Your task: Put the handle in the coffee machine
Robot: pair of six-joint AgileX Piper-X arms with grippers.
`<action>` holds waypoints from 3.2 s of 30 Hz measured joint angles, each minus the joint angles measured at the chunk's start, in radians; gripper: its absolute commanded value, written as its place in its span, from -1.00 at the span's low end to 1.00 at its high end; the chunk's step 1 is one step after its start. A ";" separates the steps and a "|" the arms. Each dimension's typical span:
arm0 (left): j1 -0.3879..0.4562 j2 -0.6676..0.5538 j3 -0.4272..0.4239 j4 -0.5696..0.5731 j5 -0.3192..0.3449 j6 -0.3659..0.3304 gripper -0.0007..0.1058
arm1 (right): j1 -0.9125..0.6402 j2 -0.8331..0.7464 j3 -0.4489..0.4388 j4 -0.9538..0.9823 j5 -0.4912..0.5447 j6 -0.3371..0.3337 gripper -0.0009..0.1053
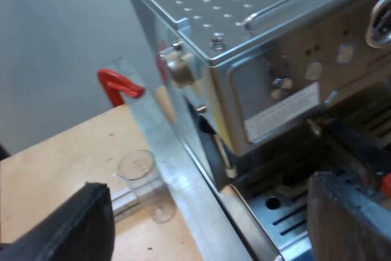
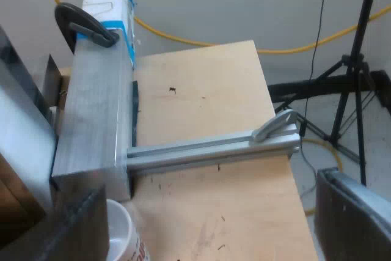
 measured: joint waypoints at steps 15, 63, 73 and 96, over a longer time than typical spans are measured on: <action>0.096 -0.164 0.005 0.057 0.048 -0.008 0.28 | 0.000 -0.265 0.008 0.059 -0.085 -0.004 0.35; 0.096 -0.395 0.007 0.465 0.056 0.016 0.28 | 0.000 -0.612 0.021 0.522 -0.141 -0.006 0.35; 0.096 -0.395 0.054 0.274 0.056 -0.006 0.28 | 0.000 -0.612 0.101 0.402 -0.216 -0.028 0.35; 0.096 -0.393 0.361 0.099 -0.153 -0.106 0.28 | 0.000 -0.611 0.414 0.214 -0.073 0.072 0.35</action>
